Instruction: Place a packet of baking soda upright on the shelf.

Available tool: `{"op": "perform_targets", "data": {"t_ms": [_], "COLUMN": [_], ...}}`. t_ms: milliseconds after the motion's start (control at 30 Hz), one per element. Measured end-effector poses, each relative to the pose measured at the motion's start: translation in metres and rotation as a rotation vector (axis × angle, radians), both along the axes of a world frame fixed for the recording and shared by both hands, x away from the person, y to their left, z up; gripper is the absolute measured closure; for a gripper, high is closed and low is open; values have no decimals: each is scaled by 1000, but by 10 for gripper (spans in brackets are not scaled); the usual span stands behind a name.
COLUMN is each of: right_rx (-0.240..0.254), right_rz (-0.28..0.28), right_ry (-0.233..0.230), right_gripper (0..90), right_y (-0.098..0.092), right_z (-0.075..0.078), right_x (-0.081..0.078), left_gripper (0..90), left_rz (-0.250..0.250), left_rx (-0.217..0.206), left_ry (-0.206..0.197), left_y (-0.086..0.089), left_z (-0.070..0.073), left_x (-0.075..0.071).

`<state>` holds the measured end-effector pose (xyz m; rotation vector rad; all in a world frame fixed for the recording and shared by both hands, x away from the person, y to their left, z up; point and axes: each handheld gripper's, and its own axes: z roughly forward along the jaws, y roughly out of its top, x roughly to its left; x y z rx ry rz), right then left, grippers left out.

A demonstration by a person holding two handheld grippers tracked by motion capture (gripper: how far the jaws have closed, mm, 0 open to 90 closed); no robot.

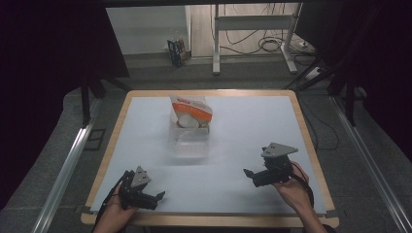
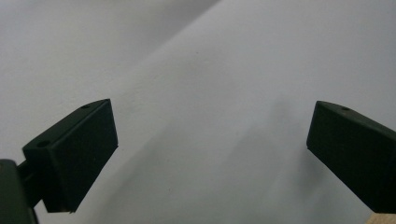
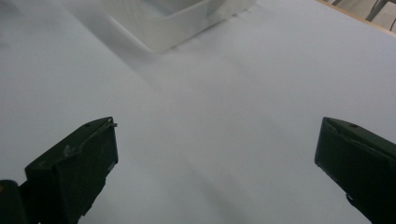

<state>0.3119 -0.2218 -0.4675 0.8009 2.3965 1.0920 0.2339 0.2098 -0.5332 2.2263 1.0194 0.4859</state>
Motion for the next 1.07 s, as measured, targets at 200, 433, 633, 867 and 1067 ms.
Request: {"op": "perform_targets", "data": {"t_ms": [200, 433, 633, 867, 1067], "right_rx": [12, 18, 24, 25, 31], "right_rz": [-31, -59, -82, -116, -130], "right_ry": [4, 16, 38, 86, 104], "right_gripper": [0, 0, 0, 0, 0], "right_y": [-12, -25, -35, -49, -54], "right_z": [-2, -6, -10, -19, -22], "right_x": [-6, -14, -20, -25, -24], "left_gripper": [20, 20, 21, 21, 21], "left_rz": [2, 0, 0, 1, -2], "left_rx": [-1, 2, 5, 5, 9], "left_ry": [1, 3, 3, 0, 1], "left_y": [0, 0, 0, 0, -1], "left_z": [0, 0, 0, 0, 0], "left_x": [0, 0, 0, 0, 1]}}
